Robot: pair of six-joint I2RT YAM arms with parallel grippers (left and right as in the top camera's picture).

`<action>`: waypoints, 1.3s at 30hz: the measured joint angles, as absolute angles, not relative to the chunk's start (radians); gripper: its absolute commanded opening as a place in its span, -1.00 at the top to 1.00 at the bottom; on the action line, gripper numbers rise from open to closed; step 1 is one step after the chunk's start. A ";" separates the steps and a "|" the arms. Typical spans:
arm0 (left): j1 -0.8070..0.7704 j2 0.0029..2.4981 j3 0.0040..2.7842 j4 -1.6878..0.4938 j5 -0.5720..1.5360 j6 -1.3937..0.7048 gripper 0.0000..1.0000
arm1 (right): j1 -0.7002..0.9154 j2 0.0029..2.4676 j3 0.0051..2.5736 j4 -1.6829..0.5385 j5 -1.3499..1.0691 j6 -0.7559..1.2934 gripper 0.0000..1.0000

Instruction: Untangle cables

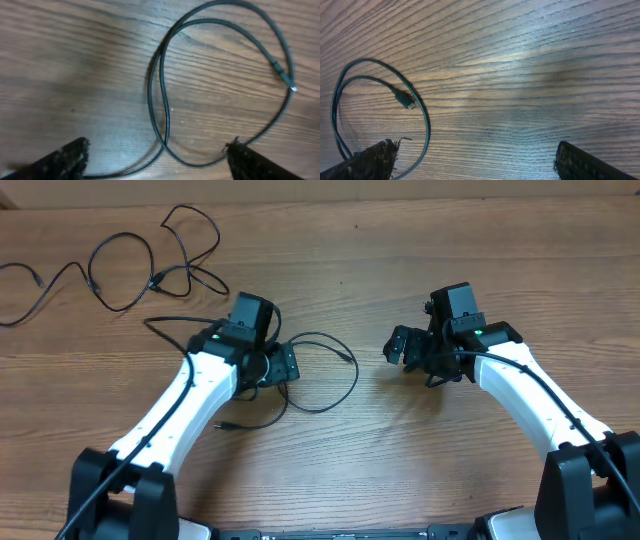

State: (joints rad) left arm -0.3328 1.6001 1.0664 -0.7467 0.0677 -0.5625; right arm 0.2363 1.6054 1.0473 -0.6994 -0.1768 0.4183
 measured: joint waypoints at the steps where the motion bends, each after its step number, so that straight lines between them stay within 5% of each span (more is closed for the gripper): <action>1: -0.339 1.617 1.066 -0.730 0.062 -0.554 -0.58 | 0.236 1.605 1.047 -0.700 -0.176 0.418 -1.00; 11: -0.361 1.799 1.066 -0.658 0.033 -0.539 -0.33 | 0.236 1.605 1.047 -0.701 -0.176 0.419 -1.00; 14: -0.361 1.829 1.071 -0.653 0.029 -0.538 0.14 | 0.236 1.605 1.047 -0.700 -0.176 0.418 -1.00; 17: -0.360 1.838 1.075 -0.654 0.025 -0.539 0.86 | 0.236 1.605 1.047 -0.700 -0.177 0.419 -1.00; 18: -0.360 1.840 1.076 -0.653 0.030 -0.542 0.92 | 0.236 1.605 1.047 -0.700 -0.177 0.418 -1.00; 25: -0.347 1.867 1.126 -0.730 0.052 -0.540 0.92 | 0.236 1.605 1.047 -0.701 -0.176 0.419 -1.00; 39: -0.077 1.736 1.785 -1.395 -0.123 -0.535 0.91 | 0.236 1.605 1.047 -0.701 -0.177 0.418 -1.00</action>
